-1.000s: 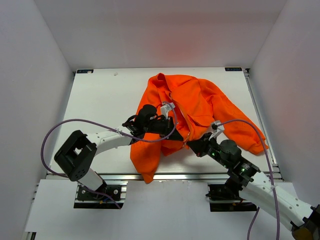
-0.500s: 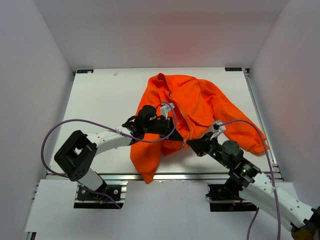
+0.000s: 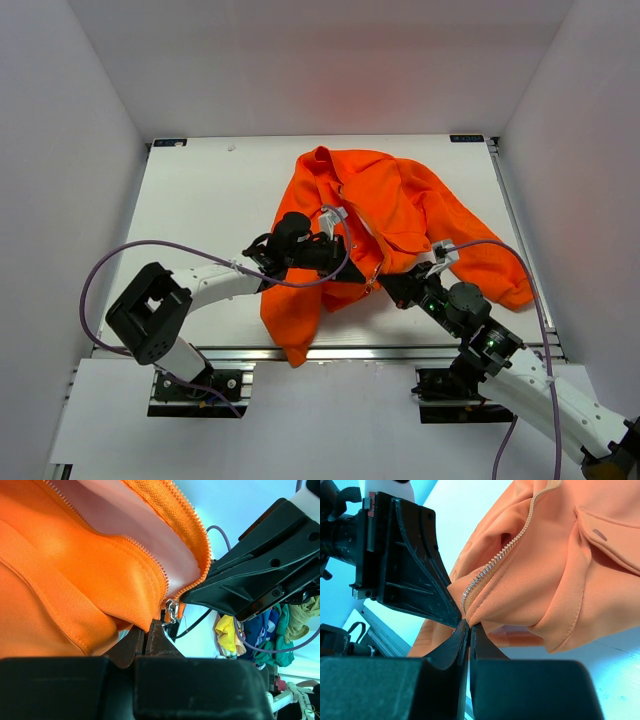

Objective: Zip up the jacket

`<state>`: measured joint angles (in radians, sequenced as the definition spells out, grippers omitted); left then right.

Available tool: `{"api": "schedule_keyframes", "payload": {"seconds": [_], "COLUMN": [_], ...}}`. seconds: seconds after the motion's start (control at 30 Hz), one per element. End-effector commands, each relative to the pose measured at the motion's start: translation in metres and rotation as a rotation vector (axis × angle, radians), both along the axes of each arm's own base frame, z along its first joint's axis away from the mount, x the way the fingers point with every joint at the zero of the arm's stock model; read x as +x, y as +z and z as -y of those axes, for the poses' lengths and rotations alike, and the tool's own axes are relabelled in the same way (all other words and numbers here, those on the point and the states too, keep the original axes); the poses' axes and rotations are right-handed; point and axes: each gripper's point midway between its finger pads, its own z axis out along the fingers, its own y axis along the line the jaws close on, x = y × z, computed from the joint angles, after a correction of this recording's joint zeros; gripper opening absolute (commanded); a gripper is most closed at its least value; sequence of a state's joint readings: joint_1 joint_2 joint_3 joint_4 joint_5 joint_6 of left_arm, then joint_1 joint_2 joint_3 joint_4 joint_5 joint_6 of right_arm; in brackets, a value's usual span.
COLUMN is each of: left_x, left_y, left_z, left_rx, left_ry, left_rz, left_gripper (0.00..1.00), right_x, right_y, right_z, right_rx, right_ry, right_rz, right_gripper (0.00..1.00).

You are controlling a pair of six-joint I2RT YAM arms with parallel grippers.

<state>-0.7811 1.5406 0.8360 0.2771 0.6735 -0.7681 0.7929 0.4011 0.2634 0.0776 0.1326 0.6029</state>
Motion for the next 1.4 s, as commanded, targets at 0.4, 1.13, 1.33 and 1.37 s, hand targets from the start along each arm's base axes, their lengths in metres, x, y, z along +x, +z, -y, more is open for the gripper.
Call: {"api": "schedule_keyframes", "payload": {"seconds": [0.4, 1.13, 1.33, 1.37], "left_x": [-0.001, -0.003, -0.003, -0.003], "left_y": [0.033, 0.035, 0.040, 0.039], "left_z": [-0.001, -0.005, -0.006, -0.006], "left_rx": [-0.089, -0.085, -0.092, -0.090], "left_ry": [0.038, 0.036, 0.040, 0.040], "left_rz": [0.040, 0.050, 0.068, 0.066], "left_gripper": [0.00, 0.00, 0.00, 0.00], "right_x": [-0.020, -0.008, -0.004, -0.004], "right_y": [0.003, 0.026, 0.025, 0.026], "right_z": [-0.019, -0.014, -0.013, -0.013], "right_rx": [0.023, 0.064, 0.044, 0.049], "right_ry": [0.160, 0.101, 0.079, 0.079], "right_rz": [0.034, 0.120, 0.115, 0.119], "right_gripper": [0.00, 0.00, 0.00, 0.00]}}
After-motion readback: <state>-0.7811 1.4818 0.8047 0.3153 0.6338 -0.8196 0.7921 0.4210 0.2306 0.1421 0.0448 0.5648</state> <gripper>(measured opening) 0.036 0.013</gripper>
